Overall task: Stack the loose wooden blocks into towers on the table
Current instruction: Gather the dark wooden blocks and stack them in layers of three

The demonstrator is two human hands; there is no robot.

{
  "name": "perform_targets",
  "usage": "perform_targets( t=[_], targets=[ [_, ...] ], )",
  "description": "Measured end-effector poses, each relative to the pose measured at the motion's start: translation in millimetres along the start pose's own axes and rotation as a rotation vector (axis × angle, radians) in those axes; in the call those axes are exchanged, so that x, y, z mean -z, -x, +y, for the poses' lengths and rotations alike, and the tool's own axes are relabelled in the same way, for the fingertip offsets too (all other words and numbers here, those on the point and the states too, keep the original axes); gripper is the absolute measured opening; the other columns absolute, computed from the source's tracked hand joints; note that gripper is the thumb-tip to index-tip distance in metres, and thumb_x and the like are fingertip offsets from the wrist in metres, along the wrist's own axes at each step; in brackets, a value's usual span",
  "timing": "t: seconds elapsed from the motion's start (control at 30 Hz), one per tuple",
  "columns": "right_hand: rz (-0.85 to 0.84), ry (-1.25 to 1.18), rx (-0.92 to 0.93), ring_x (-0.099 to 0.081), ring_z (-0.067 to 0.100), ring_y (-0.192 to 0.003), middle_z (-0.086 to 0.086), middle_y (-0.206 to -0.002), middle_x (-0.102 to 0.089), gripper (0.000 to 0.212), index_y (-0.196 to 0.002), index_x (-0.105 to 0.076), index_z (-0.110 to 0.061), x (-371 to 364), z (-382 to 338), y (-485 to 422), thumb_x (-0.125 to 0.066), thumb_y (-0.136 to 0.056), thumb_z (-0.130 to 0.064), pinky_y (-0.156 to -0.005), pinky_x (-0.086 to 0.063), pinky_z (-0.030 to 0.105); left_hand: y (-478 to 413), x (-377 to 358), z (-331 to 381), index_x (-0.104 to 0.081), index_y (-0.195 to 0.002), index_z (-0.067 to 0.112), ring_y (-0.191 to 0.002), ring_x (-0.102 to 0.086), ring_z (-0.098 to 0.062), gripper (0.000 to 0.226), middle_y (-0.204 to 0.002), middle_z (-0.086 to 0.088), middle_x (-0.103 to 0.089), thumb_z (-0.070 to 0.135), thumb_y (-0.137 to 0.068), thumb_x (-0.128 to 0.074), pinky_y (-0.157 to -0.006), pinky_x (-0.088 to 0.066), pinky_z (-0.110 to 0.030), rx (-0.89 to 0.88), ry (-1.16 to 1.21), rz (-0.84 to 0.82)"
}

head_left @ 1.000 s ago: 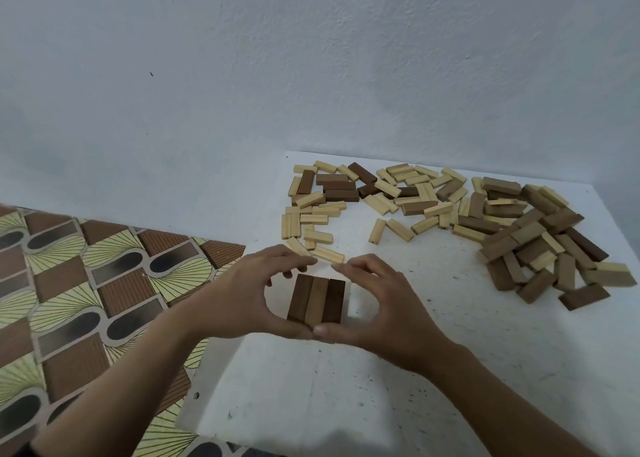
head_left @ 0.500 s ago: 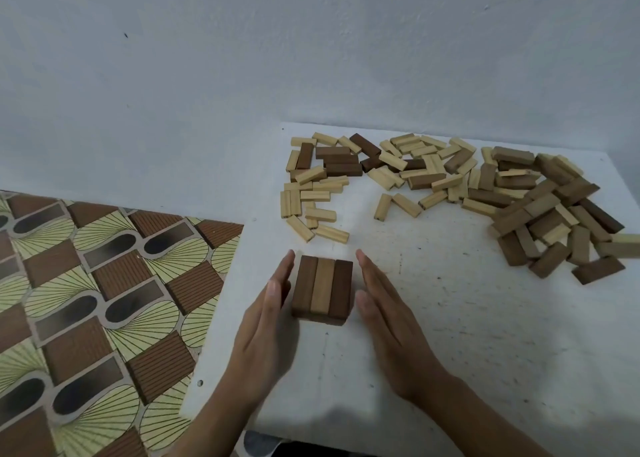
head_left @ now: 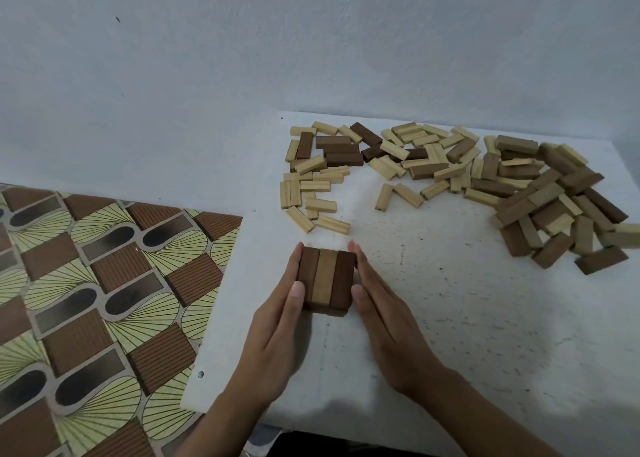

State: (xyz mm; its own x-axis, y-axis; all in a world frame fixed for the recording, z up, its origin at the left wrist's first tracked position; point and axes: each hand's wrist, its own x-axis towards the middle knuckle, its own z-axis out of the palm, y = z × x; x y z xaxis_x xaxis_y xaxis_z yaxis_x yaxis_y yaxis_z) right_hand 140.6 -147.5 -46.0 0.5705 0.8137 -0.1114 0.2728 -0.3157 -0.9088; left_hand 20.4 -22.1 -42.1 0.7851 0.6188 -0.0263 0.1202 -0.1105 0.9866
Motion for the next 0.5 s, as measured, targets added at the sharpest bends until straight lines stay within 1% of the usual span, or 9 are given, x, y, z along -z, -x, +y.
perform_targets(
  t=[0.07, 0.1, 0.17, 0.23, 0.27, 0.37, 0.43, 0.5],
  targets=[
    [0.001, 0.006, 0.002, -0.011, -0.018, -0.143, -0.056, -0.144, -0.011, 0.055, -0.153, -0.003, -0.056, 0.1, 0.3, -0.3, -0.024, -0.102, -0.055, -0.12, -0.012, 0.014, 0.1, 0.0, 0.2, -0.035, -0.153, 0.036, -0.145, -0.029, 0.006, 0.05, -0.151, 0.035, -0.038, 0.037, -0.104, -0.037, -0.119, -0.022, -0.017, -0.005, 0.008, -0.007],
    [0.001, 0.006, 0.002, -0.011, -0.016, -0.144, -0.054, -0.145, -0.012, 0.055, -0.153, -0.003, -0.057, 0.0, 0.7, -0.4, -0.024, -0.102, -0.056, -0.121, -0.013, 0.018, 0.1, 0.7, -0.6, -0.035, -0.154, 0.035, -0.145, -0.03, 0.005, 0.051, -0.151, 0.034, -0.038, 0.037, -0.103, -0.038, -0.119, -0.024, -0.017, -0.005, 0.007, -0.009],
    [0.003, 0.0, 0.0, -0.012, -0.011, -0.147, -0.049, -0.148, -0.013, 0.055, -0.153, -0.003, -0.058, -0.4, 1.9, -0.3, -0.023, -0.101, -0.058, -0.124, -0.015, 0.027, 0.3, 1.5, -2.4, -0.034, -0.155, 0.033, -0.145, -0.032, 0.004, 0.052, -0.151, 0.032, -0.038, 0.037, -0.103, -0.038, -0.12, -0.025, -0.021, -0.009, -0.008, -0.015],
    [0.004, -0.001, 0.001, -0.012, -0.008, -0.149, -0.044, -0.152, -0.015, 0.055, -0.153, -0.003, -0.057, -0.6, 3.4, -0.1, -0.024, -0.102, -0.056, -0.125, -0.017, 0.031, 0.4, 2.1, -2.8, -0.034, -0.155, 0.033, -0.144, -0.033, 0.004, 0.053, -0.151, 0.033, -0.038, 0.039, -0.103, -0.039, -0.12, -0.026, -0.024, -0.013, -0.037, -0.014],
    [0.005, -0.002, 0.006, -0.013, -0.008, -0.148, -0.043, -0.152, -0.015, 0.054, -0.153, -0.003, -0.057, -0.7, 3.9, -0.2, -0.025, -0.103, -0.055, -0.124, -0.018, 0.029, 0.3, 2.2, -2.4, -0.034, -0.155, 0.033, -0.143, -0.033, 0.005, 0.053, -0.15, 0.034, -0.038, 0.04, -0.103, -0.039, -0.119, -0.026, -0.021, -0.015, -0.051, -0.011],
    [0.006, 0.004, 0.017, -0.015, -0.017, -0.143, -0.046, -0.148, -0.016, 0.054, -0.152, -0.002, -0.058, -1.6, 4.1, -0.7, -0.025, -0.103, -0.055, -0.117, -0.019, 0.014, 0.2, 2.7, -0.7, -0.035, -0.154, 0.031, -0.142, -0.032, 0.009, 0.052, -0.147, 0.04, -0.038, 0.038, -0.102, -0.039, -0.115, -0.025, -0.011, -0.029, -0.066, 0.0],
    [0.005, 0.001, 0.015, -0.016, -0.02, -0.141, -0.047, -0.147, -0.016, 0.055, -0.152, -0.002, -0.059, -1.9, 3.3, -0.5, -0.024, -0.102, -0.056, -0.112, -0.018, 0.006, 0.6, 2.9, -0.4, -0.035, -0.154, 0.032, -0.142, -0.032, 0.009, 0.053, -0.147, 0.039, -0.039, 0.038, -0.102, -0.04, -0.115, -0.025, -0.012, -0.027, -0.062, 0.001],
    [0.006, -0.025, 0.02, -0.016, -0.021, -0.14, -0.045, -0.148, -0.017, 0.055, -0.155, -0.006, -0.053, -0.2, 3.2, -0.6, -0.026, -0.103, -0.052, -0.108, -0.018, 0.001, 1.4, 4.1, 2.0, -0.034, -0.153, 0.038, -0.141, -0.033, 0.011, 0.054, -0.145, 0.043, -0.039, 0.044, -0.1, -0.041, -0.115, -0.026, -0.013, -0.004, -0.059, -0.016]
  ],
)
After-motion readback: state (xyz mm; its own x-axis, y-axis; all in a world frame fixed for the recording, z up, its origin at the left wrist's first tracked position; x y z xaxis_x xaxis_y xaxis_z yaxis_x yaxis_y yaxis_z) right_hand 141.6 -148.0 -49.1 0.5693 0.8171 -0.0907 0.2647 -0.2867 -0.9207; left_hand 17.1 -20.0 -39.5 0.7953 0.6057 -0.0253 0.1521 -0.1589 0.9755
